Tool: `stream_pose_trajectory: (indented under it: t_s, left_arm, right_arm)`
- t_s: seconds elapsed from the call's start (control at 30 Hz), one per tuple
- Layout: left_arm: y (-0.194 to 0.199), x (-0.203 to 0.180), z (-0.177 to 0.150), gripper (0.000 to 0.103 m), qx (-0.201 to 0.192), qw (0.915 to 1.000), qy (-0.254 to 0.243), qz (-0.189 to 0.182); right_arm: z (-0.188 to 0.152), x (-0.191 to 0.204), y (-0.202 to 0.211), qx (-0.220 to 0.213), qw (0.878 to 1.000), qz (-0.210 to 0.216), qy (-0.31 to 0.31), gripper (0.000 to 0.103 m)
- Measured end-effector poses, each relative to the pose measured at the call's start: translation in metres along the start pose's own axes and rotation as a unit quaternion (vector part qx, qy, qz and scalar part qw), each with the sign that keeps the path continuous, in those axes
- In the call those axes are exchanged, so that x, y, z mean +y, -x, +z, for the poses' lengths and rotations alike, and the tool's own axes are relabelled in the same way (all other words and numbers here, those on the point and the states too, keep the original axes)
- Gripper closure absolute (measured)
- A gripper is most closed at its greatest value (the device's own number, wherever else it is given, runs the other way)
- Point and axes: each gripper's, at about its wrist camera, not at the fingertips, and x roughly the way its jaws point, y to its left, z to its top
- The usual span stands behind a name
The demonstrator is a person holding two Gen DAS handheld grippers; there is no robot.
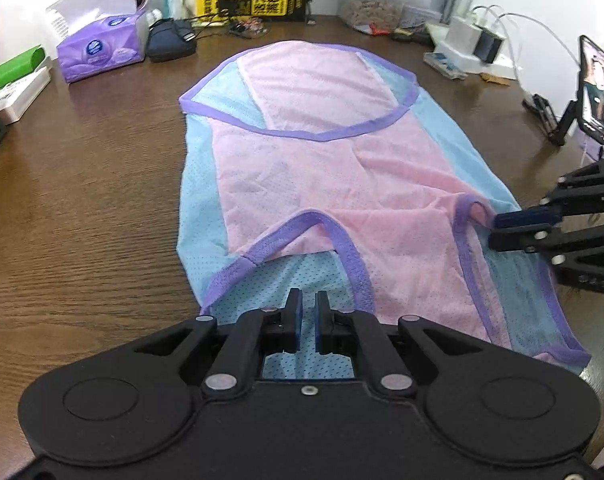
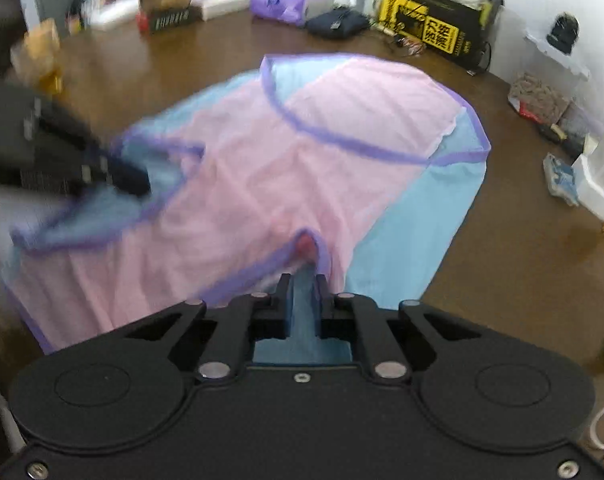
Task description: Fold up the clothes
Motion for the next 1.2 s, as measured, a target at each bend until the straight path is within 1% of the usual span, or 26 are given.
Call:
stream_pose_trajectory:
  t_s: [0.07,0.1,0.13,0.17,0.2,0.23,0.27,0.33,0.4,0.43,0.5,0.53,0.57,0.6,0.63,0.67,0.7,0.8,0.83,0.87,0.93,0.97,1.0,1.07,1.13,1.2]
  left_arm:
    - [0.007,-0.001,0.003,0.096,-0.010,0.9999,-0.002,0.000]
    - [0.009,-0.001,0.003,0.095,-0.008,1.0000,-0.005,-0.001]
    - [0.011,-0.002,0.002,0.092,-0.002,0.9999,-0.011,-0.003]
    - [0.013,-0.001,0.000,0.084,0.005,0.9998,-0.018,-0.004]
    - [0.015,-0.001,-0.004,0.080,0.009,0.9997,-0.023,-0.003]
    - [0.018,-0.001,-0.009,0.071,0.009,0.9996,-0.027,0.001]
    - [0.021,0.000,-0.014,0.067,0.011,0.9995,-0.029,0.006]
    - [0.025,0.002,-0.024,0.067,0.015,0.9994,-0.026,0.019]
    - [0.027,0.005,-0.030,0.067,0.017,0.9992,-0.014,0.033]
    - [0.027,0.008,-0.035,0.067,0.024,0.9987,0.000,0.046]
    - [0.024,0.011,-0.042,0.067,0.039,0.9974,0.023,0.055]
    - [0.024,0.010,-0.044,0.067,0.038,0.9975,0.024,0.055]
    - [0.024,0.010,-0.046,0.075,0.037,0.9976,0.024,0.054]
    - [0.025,0.009,-0.046,0.084,0.037,0.9978,0.023,0.050]
    - [0.025,0.006,-0.046,0.094,0.038,0.9981,0.021,0.044]
    - [0.025,0.004,-0.047,0.095,0.039,0.9983,0.020,0.038]
    - [0.026,0.001,-0.047,0.095,0.039,0.9984,0.017,0.037]
    - [0.029,-0.009,-0.052,0.094,0.032,0.9975,0.003,0.063]
    - [0.030,-0.009,-0.052,0.094,0.034,0.9973,0.006,0.065]
    - [0.032,-0.009,-0.052,0.094,0.035,0.9972,0.009,0.066]
    - [0.039,-0.009,-0.052,0.093,0.027,0.9977,0.008,0.062]
    - [0.045,-0.010,-0.053,0.089,0.018,0.9981,0.001,0.058]
    - [0.053,-0.012,-0.053,0.084,0.009,0.9984,-0.010,0.055]
    - [0.064,-0.016,-0.055,0.054,0.000,0.9984,-0.030,0.047]
    - [0.074,-0.023,-0.060,0.047,-0.001,0.9979,-0.057,0.030]
    - [0.084,-0.030,-0.067,0.043,-0.010,0.9966,-0.077,0.029]
  right_arm:
    - [0.003,-0.003,0.006,-0.011,1.000,-0.008,-0.014,0.071]
    - [0.004,-0.004,0.010,-0.017,1.000,-0.013,-0.021,0.068]
    - [0.004,-0.008,0.018,-0.026,0.999,-0.019,-0.029,0.059]
    - [0.002,-0.012,0.022,-0.024,0.999,-0.020,-0.034,0.045]
    - [0.000,-0.015,0.026,-0.022,0.999,-0.023,-0.039,0.040]
    - [-0.008,-0.015,0.030,-0.013,0.999,-0.030,-0.040,0.039]
    - [-0.016,-0.014,0.033,-0.005,0.998,-0.037,-0.041,0.039]
    - [-0.031,-0.013,0.038,0.009,0.997,-0.049,-0.050,0.039]
    - [-0.044,-0.012,0.037,0.026,0.995,-0.064,-0.075,0.039]
    - [-0.046,-0.011,0.036,0.025,0.995,-0.057,-0.084,0.040]
    - [-0.051,-0.009,0.033,0.024,0.994,-0.042,-0.103,0.050]
    - [-0.054,-0.007,0.031,0.023,0.993,-0.034,-0.112,0.064]
    - [-0.056,-0.006,0.030,0.022,0.992,-0.027,-0.118,0.077]
    - [-0.057,-0.003,0.032,0.021,0.993,-0.023,-0.111,0.085]
    - [-0.058,-0.001,0.034,0.020,0.994,-0.021,-0.105,0.094]
    - [-0.059,-0.001,0.035,0.019,0.994,-0.025,-0.107,0.095]
    - [-0.061,-0.002,0.037,0.019,0.993,-0.029,-0.110,0.095]
    - [-0.065,-0.005,0.042,0.017,0.992,-0.033,-0.118,0.094]
    - [-0.064,-0.004,0.044,0.018,0.992,-0.032,-0.119,0.091]
    - [-0.061,-0.003,0.048,0.011,0.992,-0.032,-0.118,0.081]
    - [-0.059,0.001,0.058,-0.005,0.993,-0.026,-0.111,0.069]
    - [-0.059,0.003,0.063,-0.014,0.994,-0.020,-0.105,0.064]
    - [-0.059,0.005,0.067,-0.018,0.995,-0.010,-0.094,0.063]
    - [-0.060,0.015,0.075,-0.017,0.998,0.024,-0.052,0.060]
    - [-0.062,0.025,0.079,-0.010,0.999,0.039,-0.015,0.058]
    - [-0.067,0.034,0.083,-0.010,0.999,0.044,0.007,0.049]
